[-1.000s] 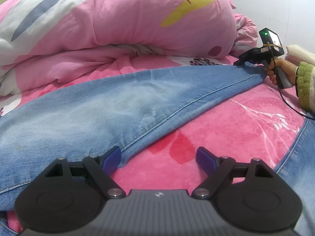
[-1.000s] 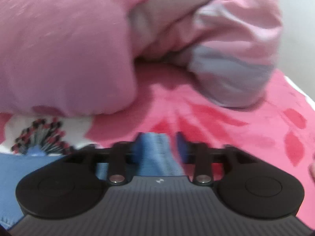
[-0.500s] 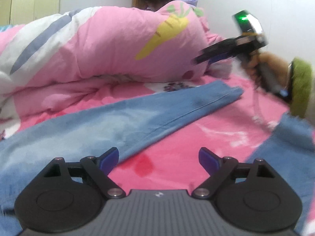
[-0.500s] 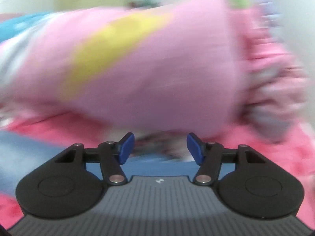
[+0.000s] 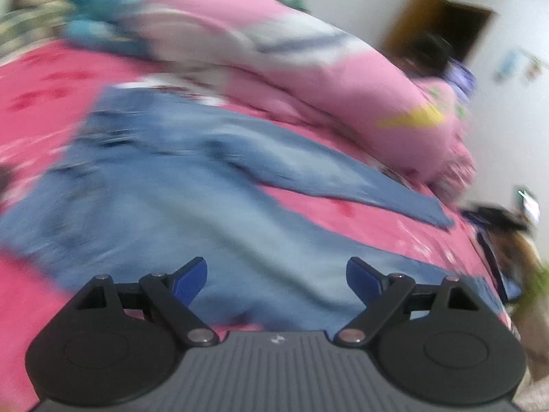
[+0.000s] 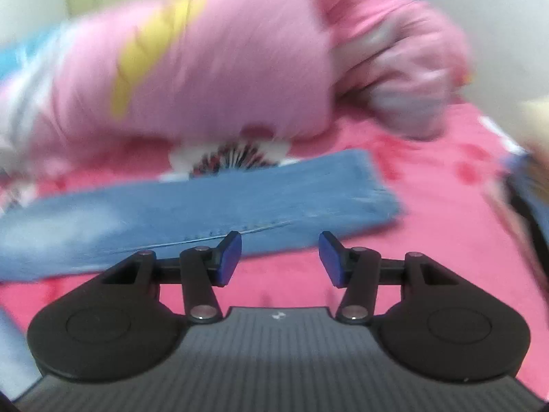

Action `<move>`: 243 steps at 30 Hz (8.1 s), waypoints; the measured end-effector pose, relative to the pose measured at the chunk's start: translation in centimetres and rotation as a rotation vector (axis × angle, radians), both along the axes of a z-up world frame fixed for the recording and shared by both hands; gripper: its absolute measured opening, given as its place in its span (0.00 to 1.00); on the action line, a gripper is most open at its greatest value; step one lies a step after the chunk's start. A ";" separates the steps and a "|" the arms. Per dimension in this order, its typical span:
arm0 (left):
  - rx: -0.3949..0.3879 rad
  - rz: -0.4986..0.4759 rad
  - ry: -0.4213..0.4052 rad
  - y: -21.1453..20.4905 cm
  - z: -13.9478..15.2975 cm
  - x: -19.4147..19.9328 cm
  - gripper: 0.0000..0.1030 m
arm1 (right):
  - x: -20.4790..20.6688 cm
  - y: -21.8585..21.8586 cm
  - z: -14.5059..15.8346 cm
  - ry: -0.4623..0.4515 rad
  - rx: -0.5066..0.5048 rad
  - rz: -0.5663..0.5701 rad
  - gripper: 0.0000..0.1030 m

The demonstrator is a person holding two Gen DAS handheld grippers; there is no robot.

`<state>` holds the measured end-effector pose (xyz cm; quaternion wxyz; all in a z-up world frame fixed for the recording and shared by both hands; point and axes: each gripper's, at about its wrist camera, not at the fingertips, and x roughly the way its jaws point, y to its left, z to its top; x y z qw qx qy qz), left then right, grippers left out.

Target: Fold clothes

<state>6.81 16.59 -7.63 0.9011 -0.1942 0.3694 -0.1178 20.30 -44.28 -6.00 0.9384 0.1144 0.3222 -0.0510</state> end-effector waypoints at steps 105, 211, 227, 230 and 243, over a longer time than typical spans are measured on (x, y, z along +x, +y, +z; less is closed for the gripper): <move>-0.028 0.446 -0.073 15.5 -4.0 -7.7 0.58 | -10.7 60.7 -8.2 -0.247 -0.317 1.323 0.43; 0.423 -0.111 -0.051 -10.1 -4.6 0.3 0.66 | -18.3 6.6 -9.4 -0.040 -0.143 0.080 0.23; 0.461 -0.077 -0.025 -11.0 -4.6 0.2 0.68 | -10.3 9.5 -9.6 -0.092 -0.063 0.326 0.25; 0.459 -0.078 -0.025 -11.0 -4.7 0.3 0.68 | -8.7 7.4 -10.0 -0.035 -0.025 0.304 0.22; 0.439 -0.073 -0.019 -10.7 -4.6 0.5 0.70 | -15.2 -12.9 -7.6 -0.152 0.086 -0.228 0.15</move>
